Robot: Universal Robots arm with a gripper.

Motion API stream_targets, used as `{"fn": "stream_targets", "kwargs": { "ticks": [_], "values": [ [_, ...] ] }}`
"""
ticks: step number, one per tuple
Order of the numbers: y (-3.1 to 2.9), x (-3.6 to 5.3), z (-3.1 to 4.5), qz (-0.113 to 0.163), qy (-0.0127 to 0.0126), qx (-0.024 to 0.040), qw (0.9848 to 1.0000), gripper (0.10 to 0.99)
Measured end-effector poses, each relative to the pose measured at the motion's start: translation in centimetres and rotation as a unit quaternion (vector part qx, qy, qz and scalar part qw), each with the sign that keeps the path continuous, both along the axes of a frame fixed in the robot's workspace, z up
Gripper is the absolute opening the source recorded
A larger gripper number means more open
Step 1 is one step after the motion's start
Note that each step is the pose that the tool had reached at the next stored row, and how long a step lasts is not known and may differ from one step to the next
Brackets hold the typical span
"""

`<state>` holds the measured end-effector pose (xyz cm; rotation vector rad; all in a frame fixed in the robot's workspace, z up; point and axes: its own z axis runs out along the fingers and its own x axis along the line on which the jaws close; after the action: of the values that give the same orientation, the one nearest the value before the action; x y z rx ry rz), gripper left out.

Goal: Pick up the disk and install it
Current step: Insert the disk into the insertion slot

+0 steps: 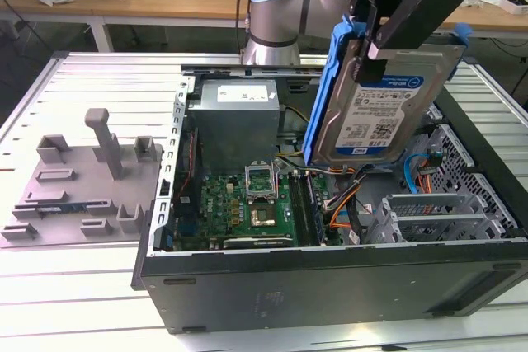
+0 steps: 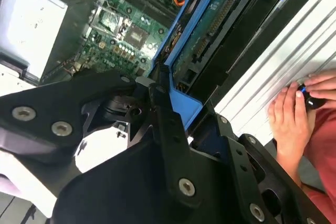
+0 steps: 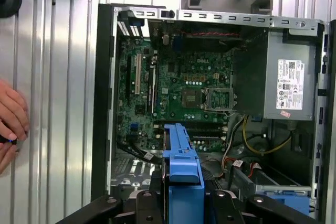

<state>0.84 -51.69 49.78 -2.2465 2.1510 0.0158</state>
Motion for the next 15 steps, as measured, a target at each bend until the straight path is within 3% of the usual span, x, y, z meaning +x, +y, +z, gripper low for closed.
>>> {"fn": "stream_targets", "kwargs": {
  "ticks": [1, 2, 4, 5, 9, 11, 13, 15],
  "values": [
    [-0.11, -0.21, -0.04, 0.0, -0.01, 0.003, 0.9999, 0.369],
    [-0.25, -0.39, -0.12, 0.0, -0.0159, 0.003, 0.9999, 0.369],
    [-0.41, -0.65, -0.26, 0.0, -0.0208, 0.0029, 0.9998, 0.369],
    [-0.57, -0.68, -0.35, 0.0, -0.0217, 0.0029, 0.9998, 0.369],
    [-0.99, -0.73, -0.77, -0.007, -0.0216, 0.0074, 0.9997, 0.369],
    [-1.05, -0.73, -0.88, -0.013, -0.0208, 0.0101, 0.9996, 0.369],
    [-1.08, -0.73, -1.04, -0.024, -0.0183, 0.0108, 0.9995, 0.369],
    [-1.08, -0.73, -1.06, -0.024, -0.018, 0.0108, 0.9995, 0.369]
  ]
}}
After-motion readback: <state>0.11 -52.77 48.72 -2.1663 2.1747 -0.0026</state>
